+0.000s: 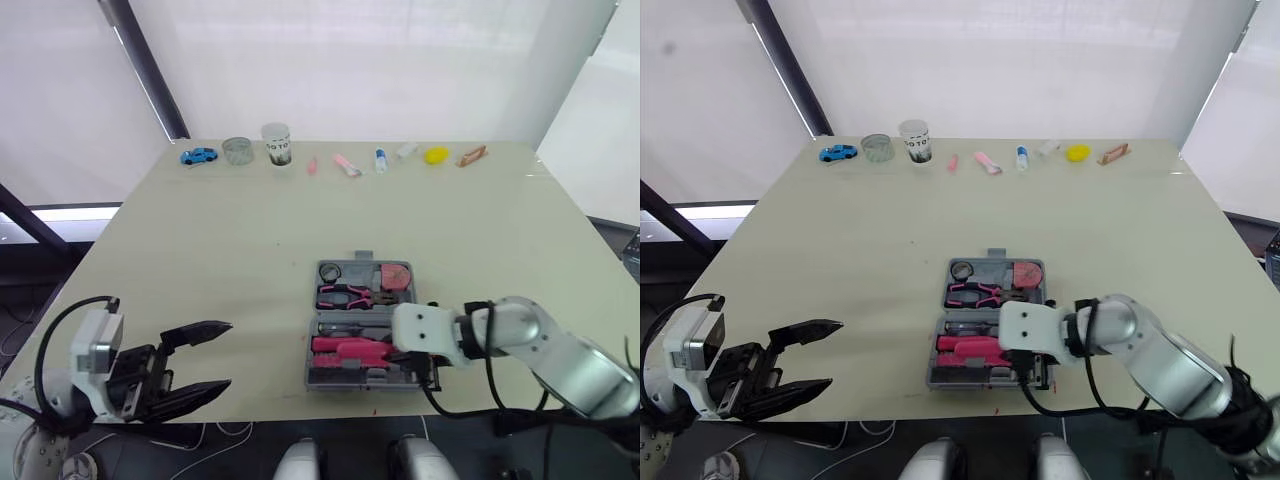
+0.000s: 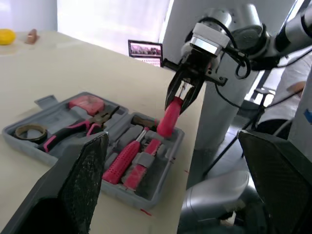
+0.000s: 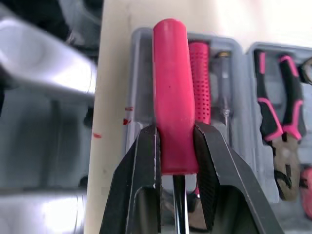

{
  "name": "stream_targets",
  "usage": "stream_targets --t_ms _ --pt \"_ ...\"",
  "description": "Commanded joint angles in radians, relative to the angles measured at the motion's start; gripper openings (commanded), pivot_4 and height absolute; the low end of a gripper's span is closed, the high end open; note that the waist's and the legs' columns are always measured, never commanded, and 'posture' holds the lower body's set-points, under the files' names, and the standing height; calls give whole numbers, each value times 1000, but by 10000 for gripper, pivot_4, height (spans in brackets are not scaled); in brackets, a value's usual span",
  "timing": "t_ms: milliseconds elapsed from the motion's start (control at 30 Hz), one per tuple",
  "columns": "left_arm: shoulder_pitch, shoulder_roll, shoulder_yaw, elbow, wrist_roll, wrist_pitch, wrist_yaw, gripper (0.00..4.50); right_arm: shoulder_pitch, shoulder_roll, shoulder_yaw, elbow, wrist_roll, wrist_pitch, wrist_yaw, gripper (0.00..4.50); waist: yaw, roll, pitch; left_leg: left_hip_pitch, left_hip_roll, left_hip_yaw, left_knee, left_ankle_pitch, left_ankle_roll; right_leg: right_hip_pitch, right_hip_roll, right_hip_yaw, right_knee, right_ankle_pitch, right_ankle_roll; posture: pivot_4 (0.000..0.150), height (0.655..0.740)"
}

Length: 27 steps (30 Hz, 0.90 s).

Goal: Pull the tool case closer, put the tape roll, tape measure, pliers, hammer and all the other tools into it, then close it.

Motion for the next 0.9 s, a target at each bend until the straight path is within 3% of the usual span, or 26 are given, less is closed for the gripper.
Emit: stream_targets --t_ms 33,533,900 --pt "-8 24 -12 26 1 -42 -66 45000 -49 43 60 18 -36 40 -12 3780 -1 0 0 0 0 0 0 0 0 0 0 0 0 0 0 1500 7400" --pt "-25 71 -58 83 -11 -86 -66 45000 -111 220 226 78 -81 240 -102 3780 -9 0 0 -1 0 -1 0 0 0 -1 -1 -1 1 0 0 1500 7400" --pt "9 90 -53 73 -24 -94 -66 45000 -102 270 274 143 -97 232 -162 3780 -10 0 0 -1 0 -1 0 0 0 -1 -2 -1 1 0 0 1500 7400"
